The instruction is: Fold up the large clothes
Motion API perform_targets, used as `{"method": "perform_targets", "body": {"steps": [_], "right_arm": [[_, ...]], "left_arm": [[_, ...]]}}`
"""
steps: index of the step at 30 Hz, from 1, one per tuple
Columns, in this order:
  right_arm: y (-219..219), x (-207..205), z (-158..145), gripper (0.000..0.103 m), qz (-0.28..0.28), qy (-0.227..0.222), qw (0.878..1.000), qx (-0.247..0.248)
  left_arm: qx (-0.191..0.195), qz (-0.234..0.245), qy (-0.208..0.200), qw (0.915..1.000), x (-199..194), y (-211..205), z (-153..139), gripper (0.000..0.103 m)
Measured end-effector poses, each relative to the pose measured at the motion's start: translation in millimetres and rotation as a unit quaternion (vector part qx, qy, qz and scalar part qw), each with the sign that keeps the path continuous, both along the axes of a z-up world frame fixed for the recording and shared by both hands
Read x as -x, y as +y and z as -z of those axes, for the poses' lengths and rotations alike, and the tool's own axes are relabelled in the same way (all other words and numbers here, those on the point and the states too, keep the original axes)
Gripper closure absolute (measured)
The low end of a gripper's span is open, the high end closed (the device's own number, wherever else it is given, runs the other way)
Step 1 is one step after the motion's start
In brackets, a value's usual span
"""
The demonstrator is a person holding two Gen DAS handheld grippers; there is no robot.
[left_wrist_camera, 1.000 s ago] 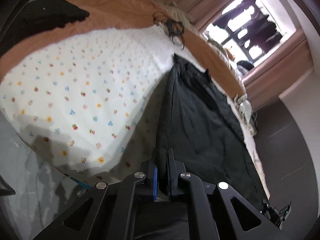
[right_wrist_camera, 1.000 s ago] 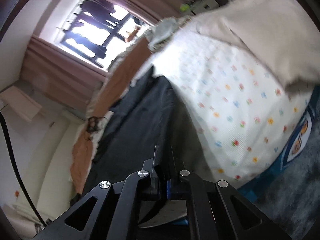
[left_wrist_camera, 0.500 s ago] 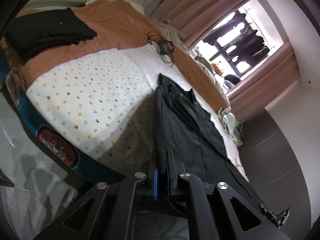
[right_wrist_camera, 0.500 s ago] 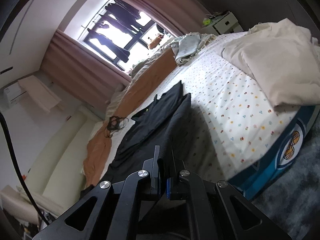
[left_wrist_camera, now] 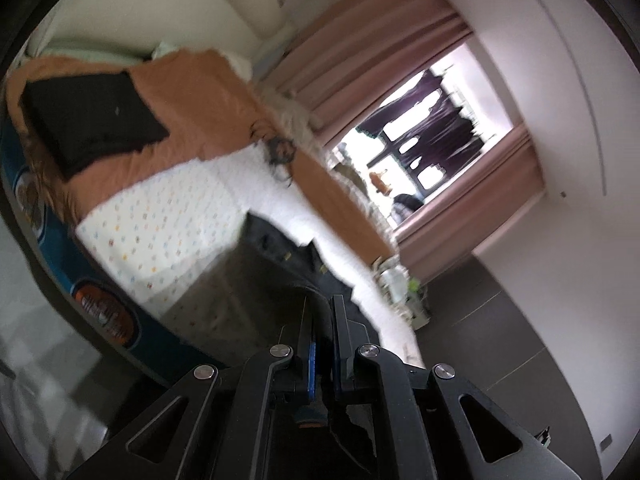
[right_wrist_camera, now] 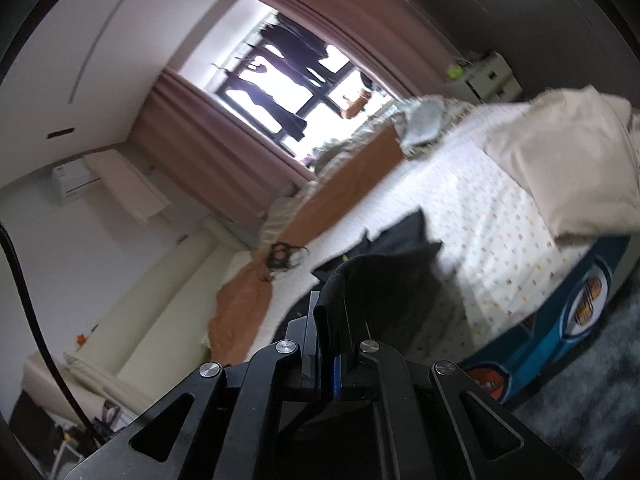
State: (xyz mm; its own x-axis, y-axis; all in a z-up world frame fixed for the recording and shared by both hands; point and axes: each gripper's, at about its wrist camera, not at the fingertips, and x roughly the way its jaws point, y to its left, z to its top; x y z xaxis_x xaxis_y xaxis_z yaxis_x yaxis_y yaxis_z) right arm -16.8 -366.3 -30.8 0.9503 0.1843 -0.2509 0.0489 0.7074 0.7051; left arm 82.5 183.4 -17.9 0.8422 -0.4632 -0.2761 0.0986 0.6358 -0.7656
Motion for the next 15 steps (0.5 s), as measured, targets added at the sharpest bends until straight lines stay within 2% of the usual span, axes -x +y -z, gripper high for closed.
{"method": "perform_targets", "body": {"steps": [8,15], "right_arm": [[12,22,-51,0.099,-0.016,-0.052,0.998,0.01],[7,8,-72,0.099,-0.013,-0.069,0.997,0.013]], "left_arm": [[0.013,-0.007,-0.061,0.998,26,12,-52,0.098],[0.008,-0.008,-0.072,0.9973,8,10,-75,0.098]]}}
